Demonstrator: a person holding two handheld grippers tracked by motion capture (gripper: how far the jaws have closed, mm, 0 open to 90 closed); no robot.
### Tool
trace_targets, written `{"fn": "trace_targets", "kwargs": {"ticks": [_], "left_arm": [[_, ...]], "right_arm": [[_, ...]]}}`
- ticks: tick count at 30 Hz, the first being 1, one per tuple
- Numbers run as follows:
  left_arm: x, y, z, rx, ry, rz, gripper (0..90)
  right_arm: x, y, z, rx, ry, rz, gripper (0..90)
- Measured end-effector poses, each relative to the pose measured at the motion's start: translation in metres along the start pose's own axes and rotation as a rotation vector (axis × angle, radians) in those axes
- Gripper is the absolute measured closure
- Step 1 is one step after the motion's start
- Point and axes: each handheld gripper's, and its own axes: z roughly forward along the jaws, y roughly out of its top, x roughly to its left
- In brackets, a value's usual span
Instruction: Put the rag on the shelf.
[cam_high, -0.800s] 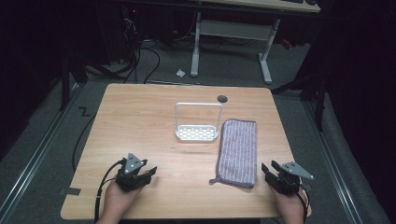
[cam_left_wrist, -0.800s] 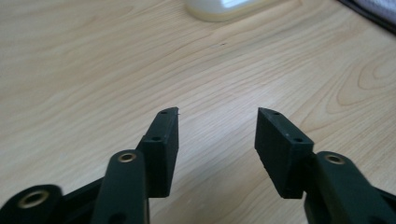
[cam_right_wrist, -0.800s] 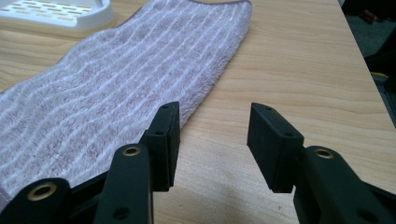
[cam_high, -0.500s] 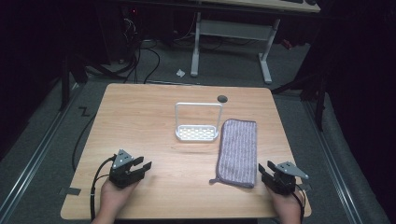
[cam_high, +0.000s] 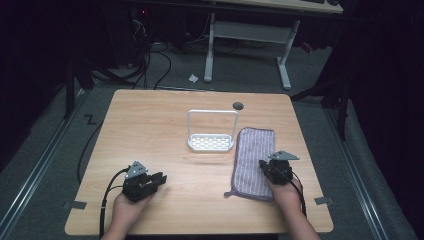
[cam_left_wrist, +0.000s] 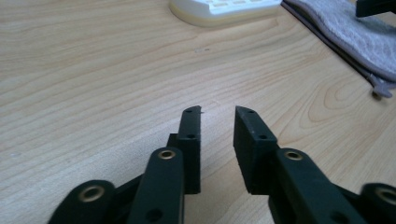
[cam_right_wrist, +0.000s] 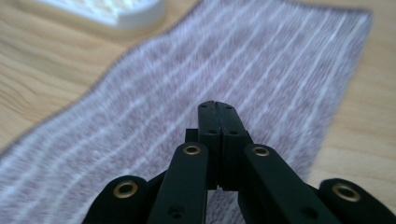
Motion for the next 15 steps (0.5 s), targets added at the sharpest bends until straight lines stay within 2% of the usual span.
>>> {"fn": "trace_targets", "kwargs": {"ticks": [2,3,6,8,9,10,11,13,15], "left_arm": [[0.0,-0.001,0.001,0.007,0.001,0.003,67.3],[0.002,-0.002,0.0,0.019,0.005,0.002,66.6],[0.004,-0.003,-0.002,0.007,0.01,-0.012,64.9],[0.006,-0.003,-0.006,-0.015,0.004,-0.028,63.8],[0.006,-0.003,-0.006,-0.015,0.004,-0.028,63.0],[0.006,-0.003,-0.006,-0.016,0.0,-0.036,62.1],[0.006,-0.003,-0.006,-0.016,0.0,-0.036,61.5],[0.006,-0.003,-0.004,-0.013,-0.005,-0.037,60.9],[0.005,-0.003,-0.003,-0.014,-0.008,-0.036,60.9]], "right_arm": [[0.001,-0.003,0.003,0.013,-0.002,-0.007,90.0],[0.003,-0.009,0.003,-0.006,0.003,-0.003,90.0],[0.005,-0.011,0.0,-0.002,0.017,-0.006,90.0],[0.013,-0.019,-0.008,-0.008,0.038,-0.025,90.0],[0.013,-0.019,-0.008,-0.008,0.038,-0.025,90.0],[0.019,-0.027,-0.015,-0.014,0.065,-0.025,90.0],[0.019,-0.027,-0.015,-0.014,0.065,-0.025,90.0],[0.029,-0.037,-0.027,-0.008,0.099,-0.016,90.0],[0.033,-0.041,-0.031,-0.009,0.109,-0.022,90.0]]}}
